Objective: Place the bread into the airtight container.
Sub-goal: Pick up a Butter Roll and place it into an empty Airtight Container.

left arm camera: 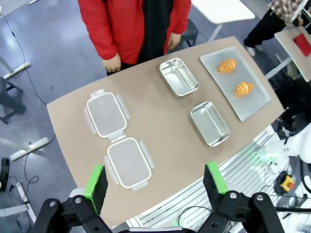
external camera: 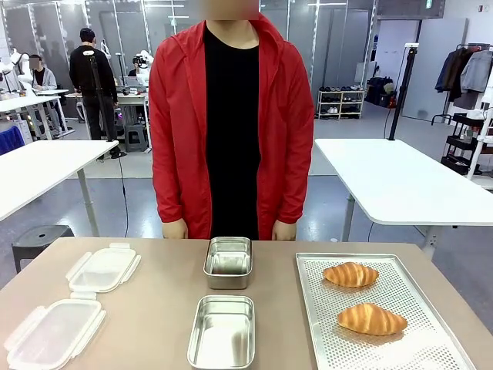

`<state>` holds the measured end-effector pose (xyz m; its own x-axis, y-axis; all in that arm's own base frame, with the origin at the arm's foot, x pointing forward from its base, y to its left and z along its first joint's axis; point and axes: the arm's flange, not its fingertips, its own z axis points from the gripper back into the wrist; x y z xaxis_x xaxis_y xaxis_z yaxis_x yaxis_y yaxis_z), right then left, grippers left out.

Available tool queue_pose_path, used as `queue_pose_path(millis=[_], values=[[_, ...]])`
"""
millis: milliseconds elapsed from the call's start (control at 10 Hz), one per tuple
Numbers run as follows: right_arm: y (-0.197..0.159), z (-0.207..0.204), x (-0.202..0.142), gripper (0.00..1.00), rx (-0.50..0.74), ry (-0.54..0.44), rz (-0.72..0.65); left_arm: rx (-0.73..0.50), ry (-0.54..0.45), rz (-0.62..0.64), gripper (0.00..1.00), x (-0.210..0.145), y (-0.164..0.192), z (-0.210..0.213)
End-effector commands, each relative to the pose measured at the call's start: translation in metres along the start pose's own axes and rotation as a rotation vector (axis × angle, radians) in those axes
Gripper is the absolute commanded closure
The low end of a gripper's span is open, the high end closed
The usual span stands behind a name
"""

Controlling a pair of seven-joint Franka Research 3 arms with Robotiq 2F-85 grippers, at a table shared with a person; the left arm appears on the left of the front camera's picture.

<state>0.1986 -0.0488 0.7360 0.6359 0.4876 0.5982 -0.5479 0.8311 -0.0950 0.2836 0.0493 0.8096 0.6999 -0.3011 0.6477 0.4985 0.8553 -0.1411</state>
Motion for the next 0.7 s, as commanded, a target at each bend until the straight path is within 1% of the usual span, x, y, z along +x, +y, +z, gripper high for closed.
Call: queue_pose_path(millis=[0,100,200,300,400,500,600], values=[[-0.001,-0.002,0.0,0.0,0.002,0.003,-0.002,0.01,0.011,-0.014,0.0,0.0,-0.001,0.0],[0.009,0.0,0.006,0.0,-0.05,0.039,0.138,0.01,0.011,-0.014,0.0,0.0,-0.001,0.0],[0.013,-0.006,0.019,0.0,-0.043,0.088,0.332,0.01,0.011,-0.014,0.0,0.0,-0.001,0.0],[0.016,-0.015,0.027,0.0,-0.064,0.117,0.54,0.01,0.011,-0.014,0.0,0.0,-0.001,0.0],[0.016,-0.029,0.037,0.0,-0.047,0.143,0.664,0.01,0.011,-0.014,0.0,0.0,-0.001,0.0],[0.018,-0.049,0.05,0.0,0.014,0.159,0.713,0.01,0.011,-0.014,0.0,0.0,-0.001,0.0],[0.023,-0.077,0.059,0.0,0.069,0.186,0.804,0.01,0.011,-0.014,0.0,0.0,-0.001,0.0]])
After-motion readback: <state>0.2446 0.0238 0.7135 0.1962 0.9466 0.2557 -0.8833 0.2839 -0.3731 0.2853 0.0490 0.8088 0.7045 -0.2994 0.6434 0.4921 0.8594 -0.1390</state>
